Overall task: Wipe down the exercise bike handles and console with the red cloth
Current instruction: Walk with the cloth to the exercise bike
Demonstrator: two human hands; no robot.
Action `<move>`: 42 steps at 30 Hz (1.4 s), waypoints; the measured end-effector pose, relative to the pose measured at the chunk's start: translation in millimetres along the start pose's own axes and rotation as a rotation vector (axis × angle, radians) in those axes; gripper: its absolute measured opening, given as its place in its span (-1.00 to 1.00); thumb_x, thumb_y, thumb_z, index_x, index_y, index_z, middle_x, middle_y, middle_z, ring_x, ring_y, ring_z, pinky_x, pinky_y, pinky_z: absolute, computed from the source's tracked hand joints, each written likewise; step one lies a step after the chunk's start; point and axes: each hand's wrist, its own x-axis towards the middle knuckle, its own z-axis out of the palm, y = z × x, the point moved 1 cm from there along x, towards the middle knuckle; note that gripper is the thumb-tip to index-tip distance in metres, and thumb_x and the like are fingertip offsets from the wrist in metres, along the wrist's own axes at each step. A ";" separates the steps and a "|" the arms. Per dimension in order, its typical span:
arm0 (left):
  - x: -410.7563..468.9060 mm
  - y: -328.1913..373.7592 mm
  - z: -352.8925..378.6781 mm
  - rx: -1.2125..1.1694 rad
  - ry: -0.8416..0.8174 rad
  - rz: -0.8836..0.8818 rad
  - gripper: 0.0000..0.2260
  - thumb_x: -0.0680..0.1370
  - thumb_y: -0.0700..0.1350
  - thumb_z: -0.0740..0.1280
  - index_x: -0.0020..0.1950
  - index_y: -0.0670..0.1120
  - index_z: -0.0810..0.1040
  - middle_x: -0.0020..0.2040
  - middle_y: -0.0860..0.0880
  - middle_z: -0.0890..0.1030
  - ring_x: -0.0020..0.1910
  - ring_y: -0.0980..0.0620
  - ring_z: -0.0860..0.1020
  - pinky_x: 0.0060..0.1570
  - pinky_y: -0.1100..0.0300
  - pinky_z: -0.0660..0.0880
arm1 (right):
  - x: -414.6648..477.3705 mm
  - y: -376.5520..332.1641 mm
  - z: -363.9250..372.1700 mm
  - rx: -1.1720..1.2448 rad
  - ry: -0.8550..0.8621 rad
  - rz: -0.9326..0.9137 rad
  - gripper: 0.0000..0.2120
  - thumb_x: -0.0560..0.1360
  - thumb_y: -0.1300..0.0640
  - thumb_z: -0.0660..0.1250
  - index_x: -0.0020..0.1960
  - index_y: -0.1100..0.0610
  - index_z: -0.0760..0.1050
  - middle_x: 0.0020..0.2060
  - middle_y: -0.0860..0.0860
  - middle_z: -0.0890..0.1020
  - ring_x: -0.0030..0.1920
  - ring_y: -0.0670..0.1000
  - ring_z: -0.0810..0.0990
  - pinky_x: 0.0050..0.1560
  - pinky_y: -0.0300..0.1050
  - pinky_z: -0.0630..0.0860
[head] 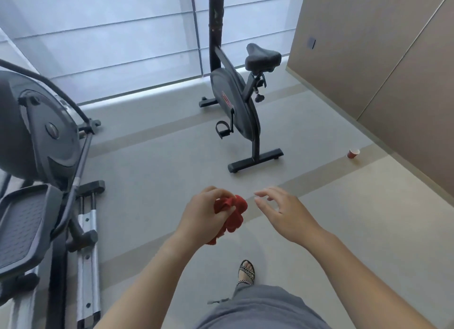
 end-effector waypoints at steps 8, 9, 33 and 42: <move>152.7 13.5 -53.1 -0.093 0.074 -0.004 -0.84 0.50 -0.25 0.37 -0.17 0.01 0.58 -0.10 -0.01 0.52 -0.47 0.16 0.57 -0.47 0.25 0.53 | 182.3 -11.1 -41.8 0.017 -0.023 -0.048 -0.68 0.56 -0.08 0.17 0.23 0.02 0.47 0.15 -0.13 0.52 0.11 -0.19 0.45 0.06 -0.32 0.32; 167.8 10.3 -56.6 -0.091 0.070 -0.006 -0.84 0.50 -0.24 0.37 -0.17 0.03 0.58 -0.09 0.00 0.53 -0.47 0.13 0.58 -0.46 0.22 0.54 | 198.2 -13.4 -42.2 0.024 -0.035 -0.052 -0.68 0.56 -0.08 0.17 0.23 0.02 0.47 0.14 -0.13 0.52 0.10 -0.20 0.45 0.05 -0.34 0.31; 559.8 1.1 -140.6 0.130 -0.153 0.302 -0.88 0.51 -0.13 0.35 0.02 0.05 0.60 -0.04 0.14 0.53 -0.06 0.11 0.51 -0.11 0.30 0.46 | 492.5 -1.7 -104.4 0.070 0.261 0.188 -0.73 0.55 -0.09 0.18 0.17 -0.03 0.49 0.05 -0.19 0.53 0.04 -0.23 0.49 0.03 -0.32 0.40; 623.1 44.8 -89.7 0.163 -0.215 0.364 -0.86 0.50 -0.12 0.35 0.03 0.05 0.60 -0.01 0.11 0.54 -0.02 0.08 0.52 -0.02 0.20 0.51 | 525.9 49.2 -153.6 0.099 0.307 0.221 -0.77 0.55 -0.06 0.19 0.12 -0.02 0.52 0.01 -0.13 0.54 0.02 -0.18 0.49 0.03 -0.26 0.41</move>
